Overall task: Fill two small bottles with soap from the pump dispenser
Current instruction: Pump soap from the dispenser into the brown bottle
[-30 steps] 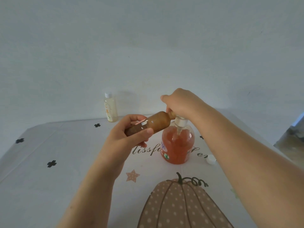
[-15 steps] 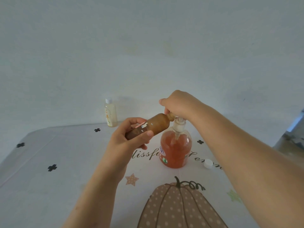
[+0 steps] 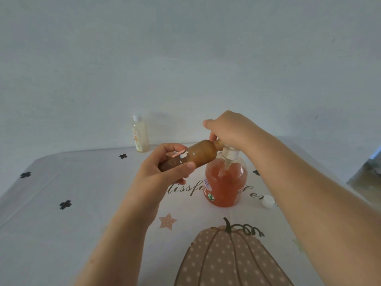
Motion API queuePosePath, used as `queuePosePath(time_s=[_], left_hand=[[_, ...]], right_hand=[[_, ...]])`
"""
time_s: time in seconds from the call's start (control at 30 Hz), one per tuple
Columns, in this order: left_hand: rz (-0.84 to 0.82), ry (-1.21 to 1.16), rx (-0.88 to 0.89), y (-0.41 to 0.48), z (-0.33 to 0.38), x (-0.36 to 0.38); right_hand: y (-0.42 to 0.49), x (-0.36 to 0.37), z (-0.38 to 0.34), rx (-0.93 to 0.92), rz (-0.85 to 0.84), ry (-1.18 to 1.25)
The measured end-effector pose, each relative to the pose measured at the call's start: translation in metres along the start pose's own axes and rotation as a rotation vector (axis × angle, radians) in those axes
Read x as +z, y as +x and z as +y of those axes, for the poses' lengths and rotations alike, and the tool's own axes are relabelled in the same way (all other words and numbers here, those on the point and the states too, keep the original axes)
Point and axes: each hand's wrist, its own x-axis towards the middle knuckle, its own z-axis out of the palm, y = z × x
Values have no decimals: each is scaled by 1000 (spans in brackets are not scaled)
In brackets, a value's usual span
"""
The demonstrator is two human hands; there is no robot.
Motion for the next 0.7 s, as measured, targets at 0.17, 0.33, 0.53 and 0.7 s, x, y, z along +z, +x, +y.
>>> queuePosePath(time_s=[0.17,0.33,0.53,0.7], left_hand=[[3,-3,-8,-1,1,2],[9,0,-5,-2,4,3],[38,-7,36,-7,10,9],[73,-76,52,-8,14,11]], right_hand=[[0,-1,0,9,4,1],[-1,-2,-3,27,-3,6],[-5,-11,-9,12,29,-5],[-9,-16,-11,-13,66,-37]])
